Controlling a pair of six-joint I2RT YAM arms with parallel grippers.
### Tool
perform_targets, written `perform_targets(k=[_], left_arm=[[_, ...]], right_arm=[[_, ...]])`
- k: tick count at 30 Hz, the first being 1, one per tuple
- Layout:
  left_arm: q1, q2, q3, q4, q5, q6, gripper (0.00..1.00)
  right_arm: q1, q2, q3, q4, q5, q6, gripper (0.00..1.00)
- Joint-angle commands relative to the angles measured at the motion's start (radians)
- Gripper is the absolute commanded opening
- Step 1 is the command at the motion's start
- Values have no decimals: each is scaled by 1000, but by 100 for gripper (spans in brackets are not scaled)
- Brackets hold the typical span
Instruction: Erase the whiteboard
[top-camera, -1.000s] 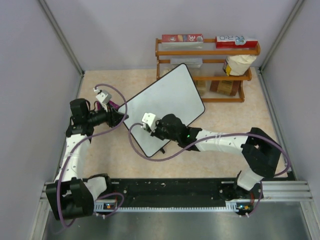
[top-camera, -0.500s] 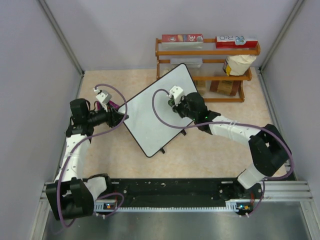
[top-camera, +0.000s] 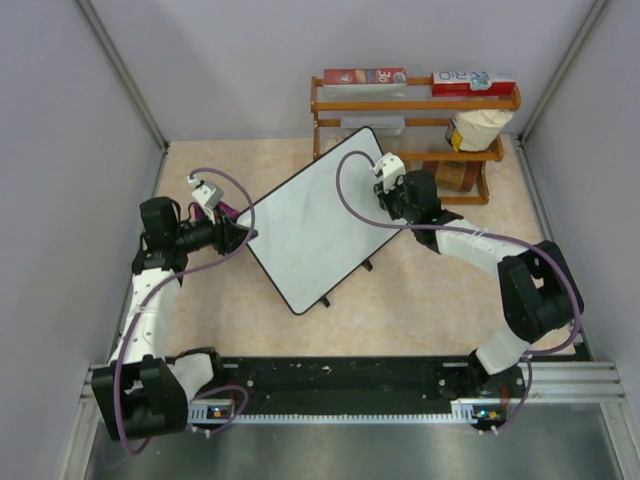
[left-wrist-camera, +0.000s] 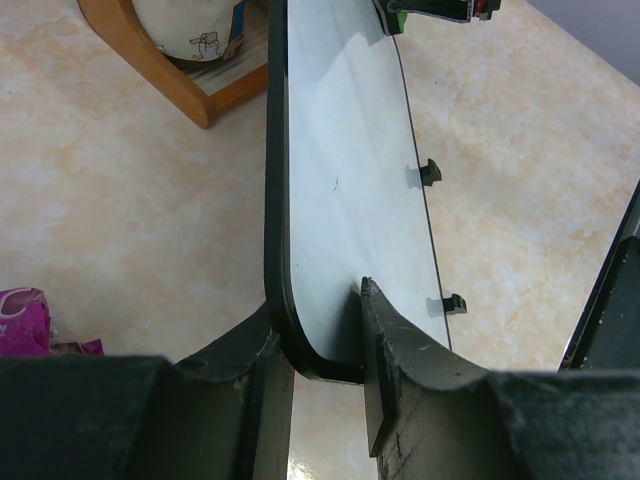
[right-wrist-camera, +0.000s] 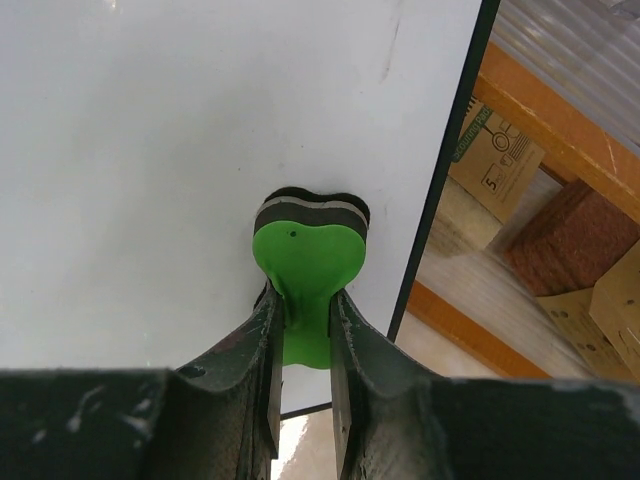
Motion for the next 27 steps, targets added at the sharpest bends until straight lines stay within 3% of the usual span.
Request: perform_targets(k=[1,18,27], left_arm=[[-19,-10,-29,-5,-8,156,0],[-20,-4,-29,-2,-10,155,0],[-22,-11,-32,-2,-13,156,0]], right_arm=[[-19,15,0,43,-17,31,0],[15,-66,-114,51,-195,144,0],[157,-48,-124,40,-192,208,0]])
